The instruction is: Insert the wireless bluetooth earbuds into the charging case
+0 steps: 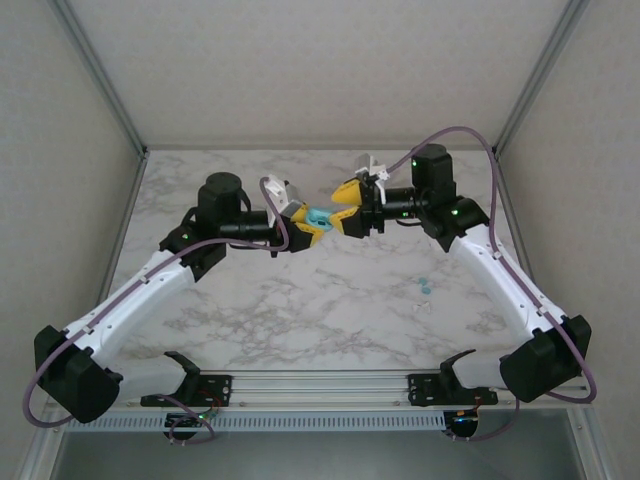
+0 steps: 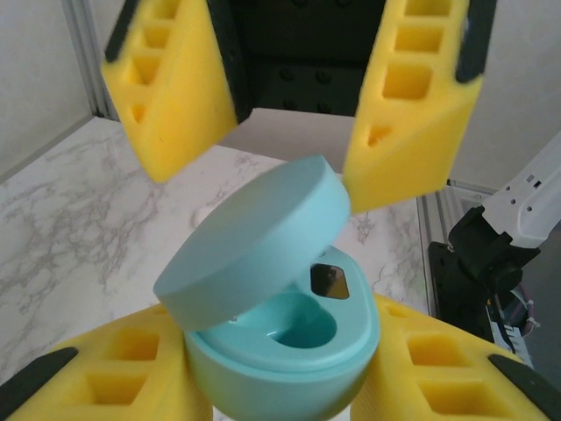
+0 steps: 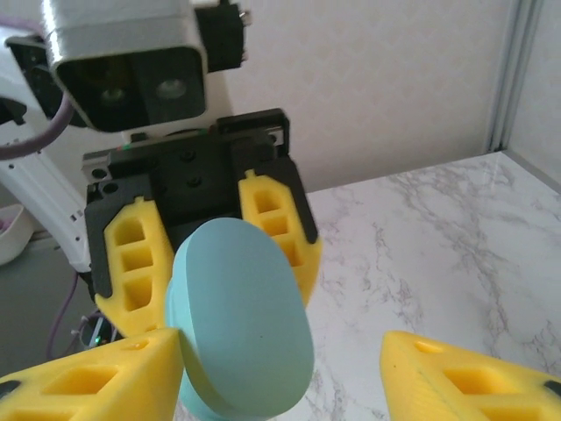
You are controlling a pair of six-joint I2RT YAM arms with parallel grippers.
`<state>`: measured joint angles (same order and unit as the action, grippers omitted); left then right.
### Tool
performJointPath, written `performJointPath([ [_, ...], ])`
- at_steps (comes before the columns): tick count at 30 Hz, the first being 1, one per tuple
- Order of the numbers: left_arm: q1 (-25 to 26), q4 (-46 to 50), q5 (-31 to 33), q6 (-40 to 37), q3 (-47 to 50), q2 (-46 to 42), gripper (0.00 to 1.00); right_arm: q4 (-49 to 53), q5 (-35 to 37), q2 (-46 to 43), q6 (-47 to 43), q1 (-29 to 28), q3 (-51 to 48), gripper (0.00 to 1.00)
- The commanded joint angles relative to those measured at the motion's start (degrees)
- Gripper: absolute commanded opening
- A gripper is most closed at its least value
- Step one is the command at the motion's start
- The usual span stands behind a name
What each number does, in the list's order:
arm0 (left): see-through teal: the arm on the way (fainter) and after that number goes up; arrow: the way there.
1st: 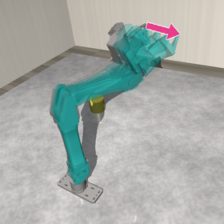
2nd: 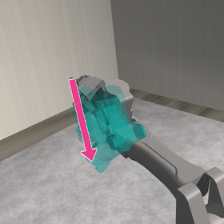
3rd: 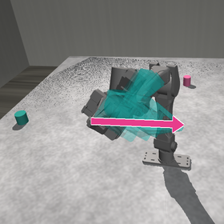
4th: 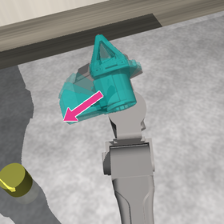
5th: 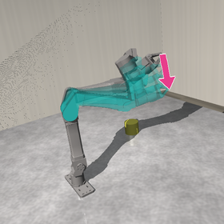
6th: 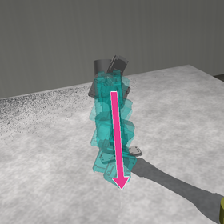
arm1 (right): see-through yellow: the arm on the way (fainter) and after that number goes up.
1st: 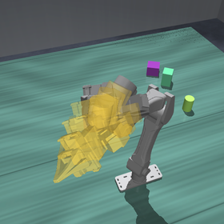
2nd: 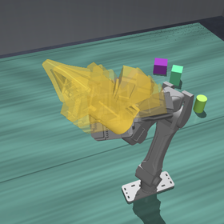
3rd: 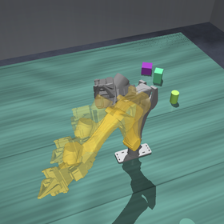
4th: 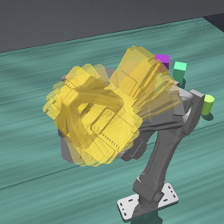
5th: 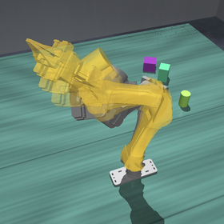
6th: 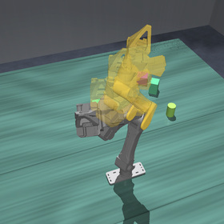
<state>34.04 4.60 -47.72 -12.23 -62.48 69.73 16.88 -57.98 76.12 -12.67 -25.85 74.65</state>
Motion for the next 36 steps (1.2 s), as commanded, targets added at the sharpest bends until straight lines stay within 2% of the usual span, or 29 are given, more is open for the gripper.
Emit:
performJointPath([
  [1,1.0,-2.4,-2.7,-0.7,0.2,-1.7,0.22,-1.9,3.7,0.2,5.1,0.4,0.9,0.63],
  [9,1.2,-7.9,-0.2,3.8,2.5,-1.8,0.23,-2.3,11.2,0.0,13.3,0.4,2.5,0.69],
  [12,1.3,-9.8,2.1,6.0,3.3,-1.8,0.23,-1.3,7.3,-0.3,14.0,0.4,3.8,0.70],
  [16,1.3,-15.1,6.2,10.1,6.1,-2.2,0.22,-0.5,6.7,-2.9,16.5,0.4,4.6,0.75],
  [19,1.4,-19.4,9.0,12.7,8.6,-3.1,0.22,1.7,13.9,-5.8,19.6,0.4,4.9,0.77],
  [22,1.4,-23.5,12.0,14.9,11.1,-4.6,0.21,10.4,31.1,-7.8,23.6,1.5,5.4,0.68],
  [24,1.5,-24.9,12.9,15.8,12.3,-5.9,0.21,18.6,42.4,-8.0,28.7,4.6,5.3,0.61],
  [25,1.6,-24.9,13.1,15.9,12.7,-6.3,0.21,22.1,45.5,-7.6,31.0,6.5,4.6,0.58],
  [28,1.8,-24.6,13.2,16.1,13.4,-7.6,0.21,30.4,47.4,-6.7,38.7,15.8,-2.6,0.50],
  [29,1.9,-24.5,13.1,16.2,13.6,-8.0,0.21,32.0,45.8,-6.5,40.2,18.9,-6.0,0.46],
  [31,2.0,-23.5,12.9,15.9,13.5,-8.5,0.21,32.0,41.4,-6.1,41.3,23.8,-13.0,0.44],
  [36,2.2,-23.4,13.4,15.4,13.8,-9.2,0.21,31.1,45.7,-0.9,39.9,25.6,-22.9,0.42],
])
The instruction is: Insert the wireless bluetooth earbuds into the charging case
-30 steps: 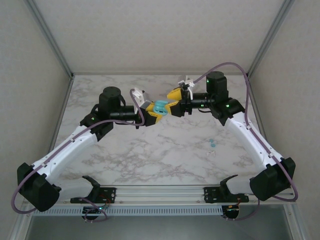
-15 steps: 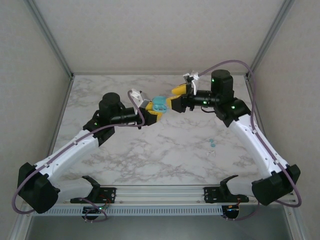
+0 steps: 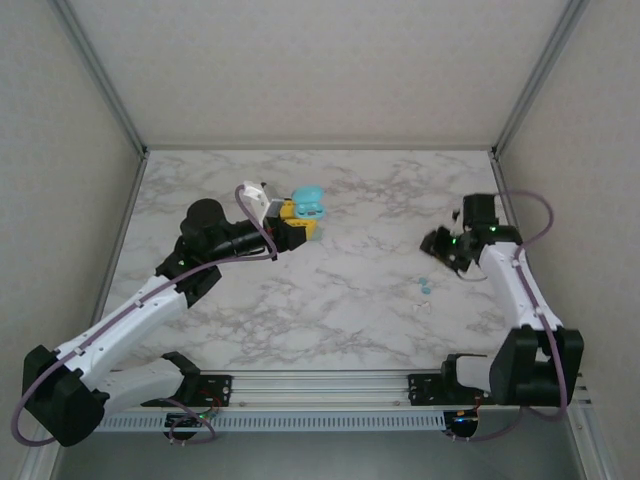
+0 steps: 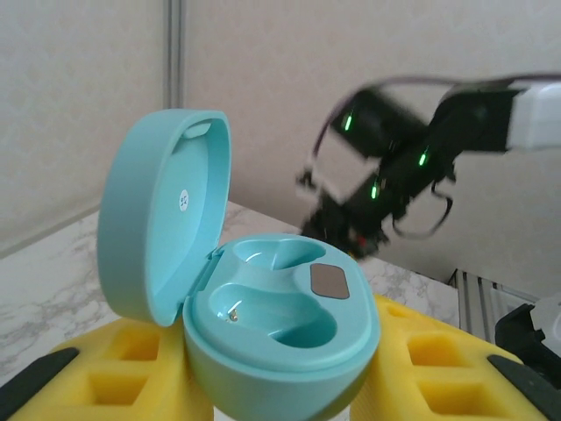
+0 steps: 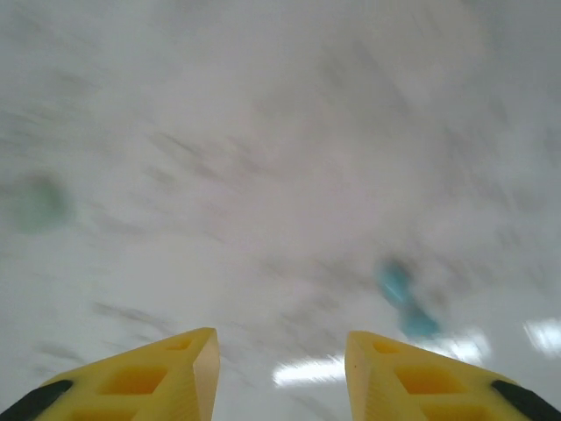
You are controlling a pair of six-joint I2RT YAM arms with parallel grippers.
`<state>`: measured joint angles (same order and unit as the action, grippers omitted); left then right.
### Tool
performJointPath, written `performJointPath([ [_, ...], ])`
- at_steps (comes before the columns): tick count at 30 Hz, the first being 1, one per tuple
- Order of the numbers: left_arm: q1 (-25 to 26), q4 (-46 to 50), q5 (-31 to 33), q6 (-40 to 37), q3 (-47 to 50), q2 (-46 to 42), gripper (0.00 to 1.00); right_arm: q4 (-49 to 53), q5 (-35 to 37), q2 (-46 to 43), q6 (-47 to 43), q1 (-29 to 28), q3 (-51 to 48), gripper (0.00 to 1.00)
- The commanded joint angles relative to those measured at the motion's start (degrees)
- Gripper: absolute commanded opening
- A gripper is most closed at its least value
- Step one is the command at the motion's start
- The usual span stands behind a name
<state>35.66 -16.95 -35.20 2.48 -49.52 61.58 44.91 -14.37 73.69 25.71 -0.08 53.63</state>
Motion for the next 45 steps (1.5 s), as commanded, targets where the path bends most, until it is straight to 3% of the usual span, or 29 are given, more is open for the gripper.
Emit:
performJointPath([
  [1,0.6,-1.6,0.7,0.6,0.7,-1.0,0.21,2.2,1.7,2.9,0.9,-0.1,-2.5,0.41],
  [7,0.6,-0.5,0.7,0.0,-0.1,-0.9,0.22,0.1,6.6,9.6,-2.1,-0.3,-2.0,0.43],
  [25,1.0,1.7,0.8,0.0,-0.3,-0.7,0.22,-5.5,0.3,22.5,-8.8,-1.2,2.0,0.41],
  [45,1.1,2.9,0.2,-0.2,-1.4,0.4,0.23,-1.9,2.7,21.5,-6.9,-7.5,4.0,0.35],
])
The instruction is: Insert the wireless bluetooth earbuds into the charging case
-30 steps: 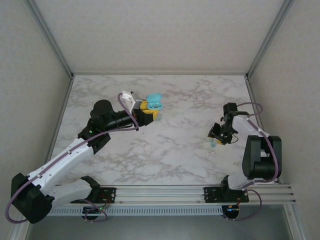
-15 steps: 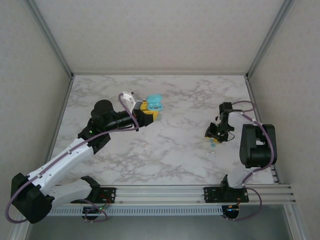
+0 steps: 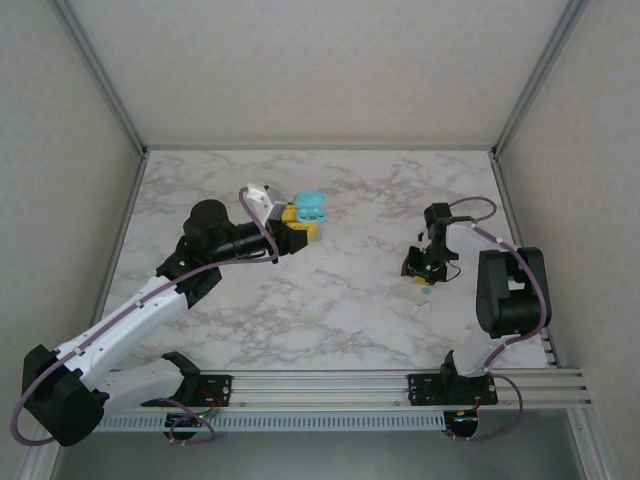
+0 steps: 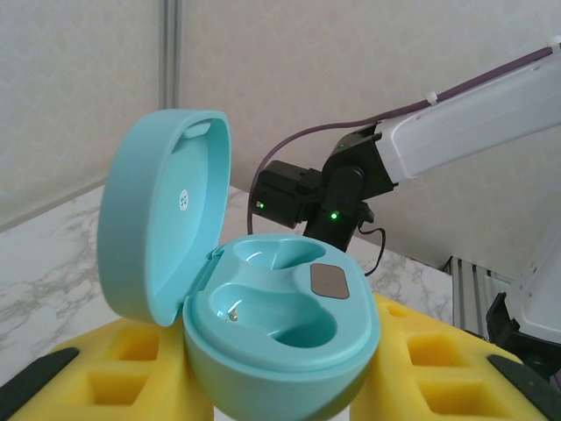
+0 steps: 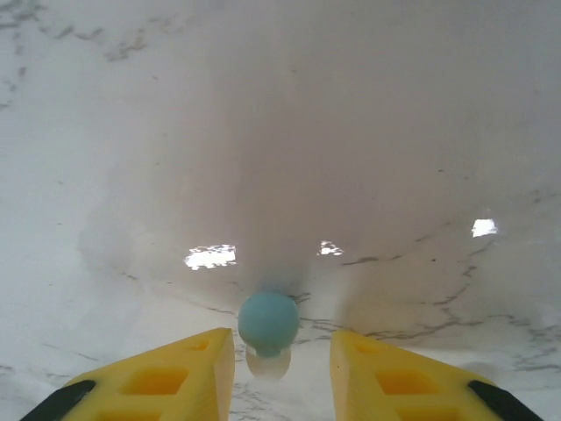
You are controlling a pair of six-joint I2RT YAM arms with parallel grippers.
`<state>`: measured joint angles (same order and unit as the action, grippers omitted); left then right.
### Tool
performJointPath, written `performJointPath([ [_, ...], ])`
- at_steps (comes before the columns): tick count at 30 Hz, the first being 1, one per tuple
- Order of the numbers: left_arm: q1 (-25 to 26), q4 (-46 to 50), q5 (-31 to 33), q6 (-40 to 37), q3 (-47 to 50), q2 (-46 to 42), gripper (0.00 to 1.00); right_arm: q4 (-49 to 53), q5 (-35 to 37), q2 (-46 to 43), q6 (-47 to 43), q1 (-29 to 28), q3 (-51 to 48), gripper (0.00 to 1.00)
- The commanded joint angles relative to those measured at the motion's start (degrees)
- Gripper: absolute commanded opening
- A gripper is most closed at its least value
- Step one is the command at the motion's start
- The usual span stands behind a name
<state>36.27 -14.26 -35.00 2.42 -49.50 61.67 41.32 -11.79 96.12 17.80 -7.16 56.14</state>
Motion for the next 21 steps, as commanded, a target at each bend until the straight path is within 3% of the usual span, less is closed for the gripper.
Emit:
performJointPath([
  [1,0.5,0.2,0.1,-0.2,-1.3,0.2,0.23,1.2,0.6,-1.0,1.0,-0.6,1.4,0.36],
  [21,0.7,1.6,0.0,-0.4,-2.0,0.2,0.23,3.3,6.2,1.7,-2.1,-1.2,7.5,0.41],
])
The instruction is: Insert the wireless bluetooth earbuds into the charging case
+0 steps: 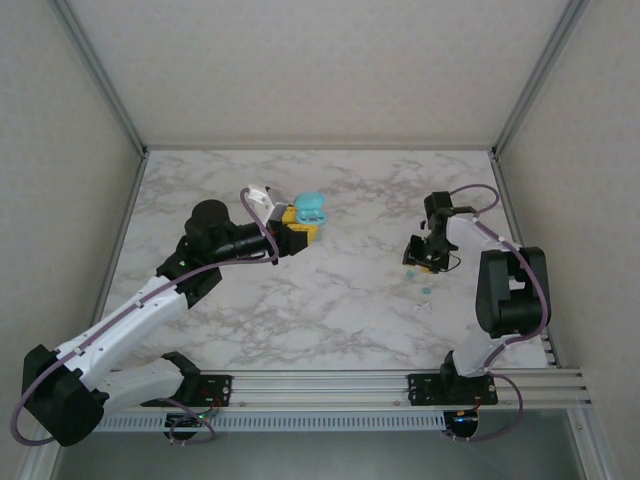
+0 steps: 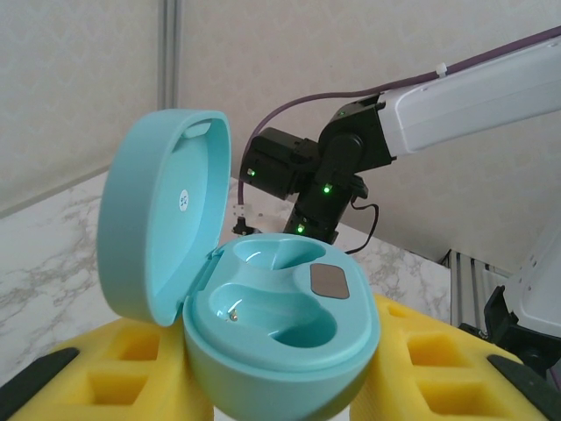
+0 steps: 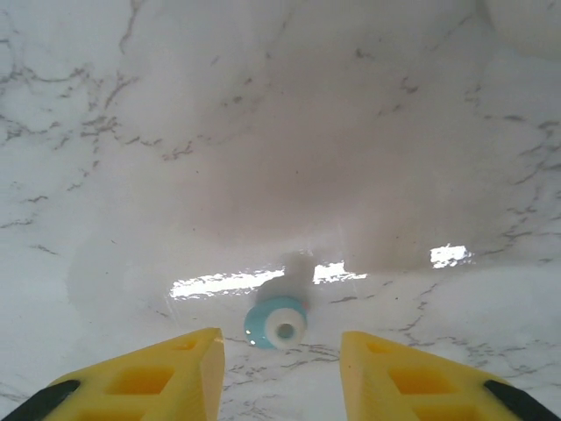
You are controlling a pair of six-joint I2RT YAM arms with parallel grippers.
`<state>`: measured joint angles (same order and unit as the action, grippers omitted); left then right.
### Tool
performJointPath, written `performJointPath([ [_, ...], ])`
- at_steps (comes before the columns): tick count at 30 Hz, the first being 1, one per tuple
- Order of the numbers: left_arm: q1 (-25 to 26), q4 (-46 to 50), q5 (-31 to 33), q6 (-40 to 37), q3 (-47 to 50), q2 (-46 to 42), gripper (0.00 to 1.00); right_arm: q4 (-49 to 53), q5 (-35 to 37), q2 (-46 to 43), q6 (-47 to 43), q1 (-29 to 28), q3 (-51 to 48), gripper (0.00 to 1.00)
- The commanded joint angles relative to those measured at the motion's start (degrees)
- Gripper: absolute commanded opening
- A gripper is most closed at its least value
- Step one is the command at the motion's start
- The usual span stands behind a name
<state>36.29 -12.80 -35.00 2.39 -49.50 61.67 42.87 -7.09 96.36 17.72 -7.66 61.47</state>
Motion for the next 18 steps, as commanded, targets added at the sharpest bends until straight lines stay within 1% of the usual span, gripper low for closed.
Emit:
performJointPath([
  [1,0.6,0.3,0.0,-0.3,-2.1,0.2,0.23,2.1,2.1,1.8,-3.1,-1.1,2.7,0.41],
  [3,0.7,0.5,0.1,-0.4,-2.3,0.1,0.23,3.4,5.0,2.5,-4.6,-1.9,4.2,0.41],
  [7,0.9,0.5,0.4,-0.4,-2.2,0.1,0.23,3.3,0.2,3.4,-8.5,-3.1,5.9,0.41],
  [8,0.9,0.5,0.5,-0.3,-2.3,0.2,0.23,3.2,0.2,3.8,-8.7,-3.2,6.3,0.42],
  [12,1.1,0.8,0.5,-0.4,-2.6,0.4,0.23,5.8,6.6,7.4,-5.1,-3.4,8.8,0.43],
  [16,1.2,1.6,0.7,-0.6,-2.8,0.0,0.23,5.2,4.6,8.6,-2.8,-3.3,7.9,0.40],
  [18,1.2,1.9,0.8,-0.9,-2.8,-0.3,0.23,5.2,5.4,8.7,-1.9,-3.4,6.9,0.39],
])
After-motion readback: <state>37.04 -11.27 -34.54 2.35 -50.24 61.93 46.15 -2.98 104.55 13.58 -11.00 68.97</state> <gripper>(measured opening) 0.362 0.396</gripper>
